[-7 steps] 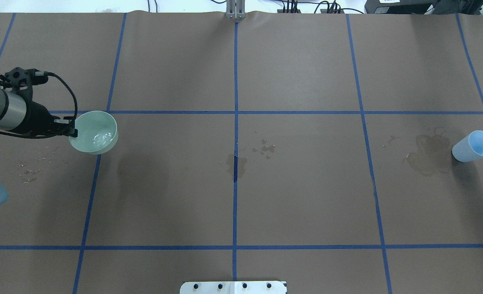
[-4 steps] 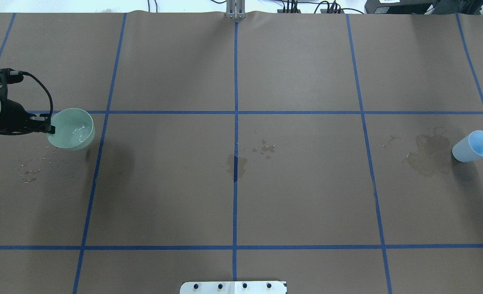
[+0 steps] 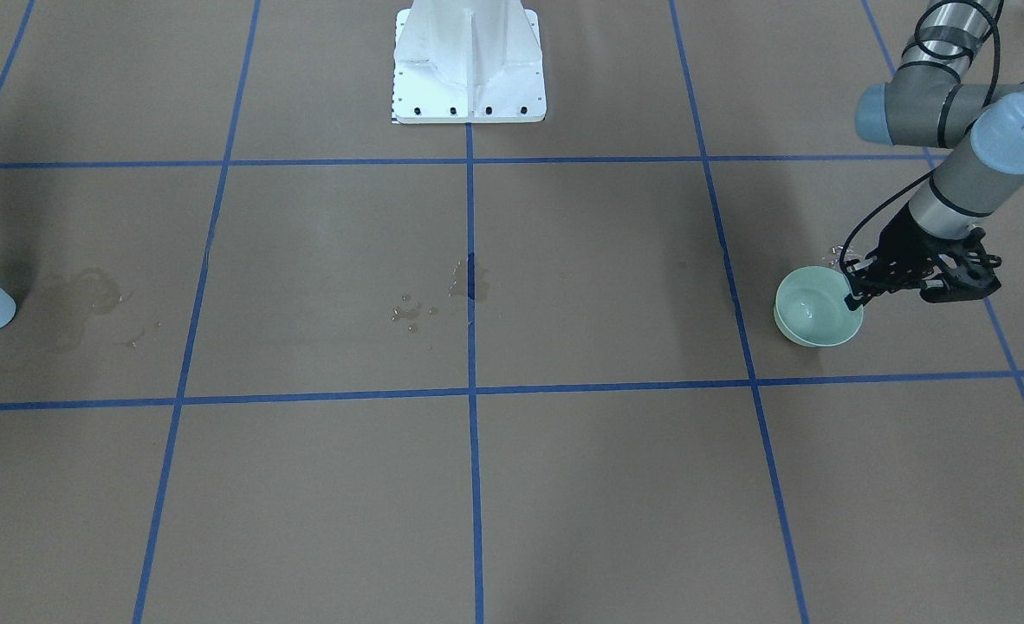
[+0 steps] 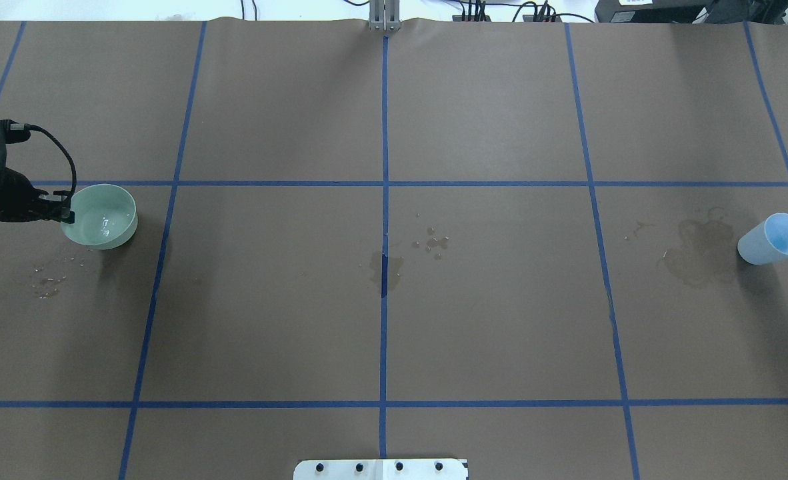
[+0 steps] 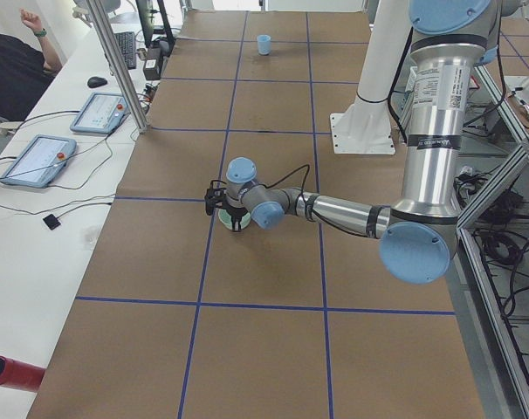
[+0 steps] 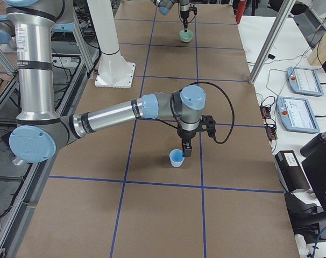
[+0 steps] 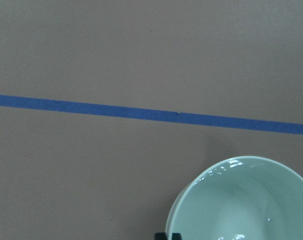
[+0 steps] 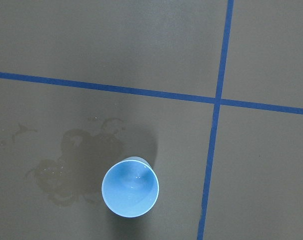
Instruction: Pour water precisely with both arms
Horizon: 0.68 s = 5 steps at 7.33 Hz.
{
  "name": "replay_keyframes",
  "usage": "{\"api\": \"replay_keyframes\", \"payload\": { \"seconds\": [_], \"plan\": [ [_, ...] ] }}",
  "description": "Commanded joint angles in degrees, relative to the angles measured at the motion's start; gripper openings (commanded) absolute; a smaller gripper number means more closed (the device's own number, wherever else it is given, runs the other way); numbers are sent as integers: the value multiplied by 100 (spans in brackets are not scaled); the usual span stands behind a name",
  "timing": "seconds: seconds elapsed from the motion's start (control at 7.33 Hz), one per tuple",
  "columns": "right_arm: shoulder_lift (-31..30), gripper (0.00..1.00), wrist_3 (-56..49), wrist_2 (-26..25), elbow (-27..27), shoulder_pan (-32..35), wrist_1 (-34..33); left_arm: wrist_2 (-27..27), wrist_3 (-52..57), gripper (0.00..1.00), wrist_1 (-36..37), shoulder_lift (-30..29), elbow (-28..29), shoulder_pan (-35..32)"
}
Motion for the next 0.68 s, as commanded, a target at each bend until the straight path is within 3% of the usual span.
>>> {"api": "replay_keyframes", "payload": {
  "seconds": [0.0, 0.14, 0.41, 0.55],
  "plan": [
    [2, 99, -15, -2, 1, 2, 0, 6, 4, 12, 1, -1, 68, 4],
    [2, 99, -24, -2, -8, 2, 0, 6, 13, 37, 1, -10, 51, 4],
    [2, 99, -24, -2, -8, 2, 0, 6, 4, 100, 9, -27, -2, -5],
    [2, 99, -15, 7, 1, 2, 0, -2, 13, 100, 27, -36, -2, -31]
  ]
}}
